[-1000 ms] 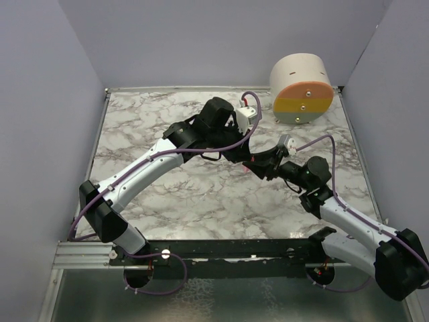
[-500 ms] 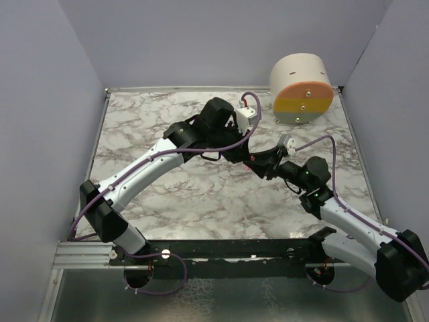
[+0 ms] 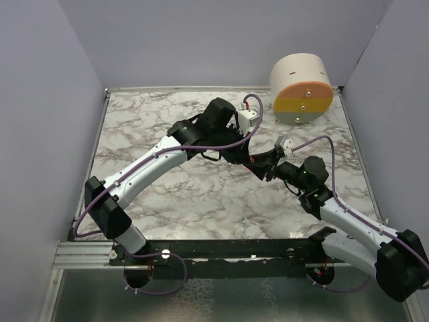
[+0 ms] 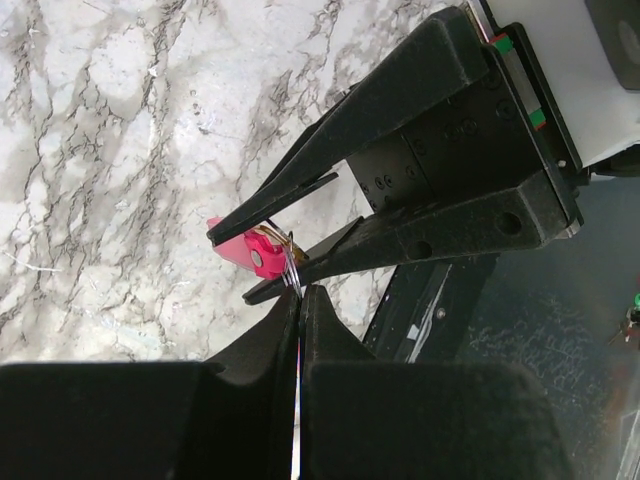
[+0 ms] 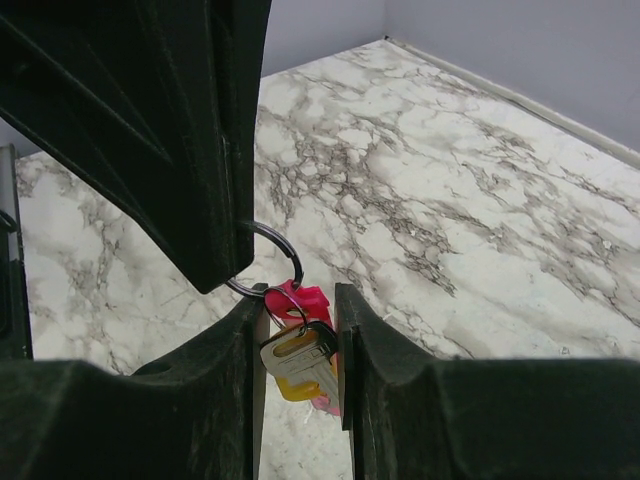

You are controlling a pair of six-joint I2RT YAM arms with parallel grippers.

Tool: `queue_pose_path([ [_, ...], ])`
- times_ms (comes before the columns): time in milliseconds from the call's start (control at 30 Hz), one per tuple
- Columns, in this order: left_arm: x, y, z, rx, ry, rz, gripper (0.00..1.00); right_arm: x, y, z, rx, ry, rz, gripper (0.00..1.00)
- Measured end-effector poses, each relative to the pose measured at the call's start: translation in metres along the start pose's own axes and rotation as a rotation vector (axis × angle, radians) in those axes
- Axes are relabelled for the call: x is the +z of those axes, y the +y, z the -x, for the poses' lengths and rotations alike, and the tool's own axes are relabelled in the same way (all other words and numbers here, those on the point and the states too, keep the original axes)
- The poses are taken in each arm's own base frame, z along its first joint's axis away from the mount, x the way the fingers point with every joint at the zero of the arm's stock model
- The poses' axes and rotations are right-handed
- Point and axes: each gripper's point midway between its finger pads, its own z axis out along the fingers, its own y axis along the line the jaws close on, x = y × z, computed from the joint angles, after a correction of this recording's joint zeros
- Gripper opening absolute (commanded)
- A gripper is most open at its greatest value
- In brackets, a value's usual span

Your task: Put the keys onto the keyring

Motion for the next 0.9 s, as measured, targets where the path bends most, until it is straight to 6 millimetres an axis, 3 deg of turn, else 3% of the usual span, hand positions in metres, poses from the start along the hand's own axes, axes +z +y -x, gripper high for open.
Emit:
queue_pose_path([
  [400,0.003,-0.007,-0.021,-0.061,0.074,-0.074,0.00,-0.002,-0.009,-0.012,0.015,0.044,-0.056,0.37],
  [667,0.003,-0.032,-0.070,-0.188,0.273,-0.188,0.00,-0.008,-0.034,0.006,-0.021,-0.017,-0.192,0.37],
  [900,0.001,-0.034,-0.077,-0.225,0.307,-0.199,0.00,-0.008,-0.037,0.011,-0.028,-0.032,-0.215,0.37],
])
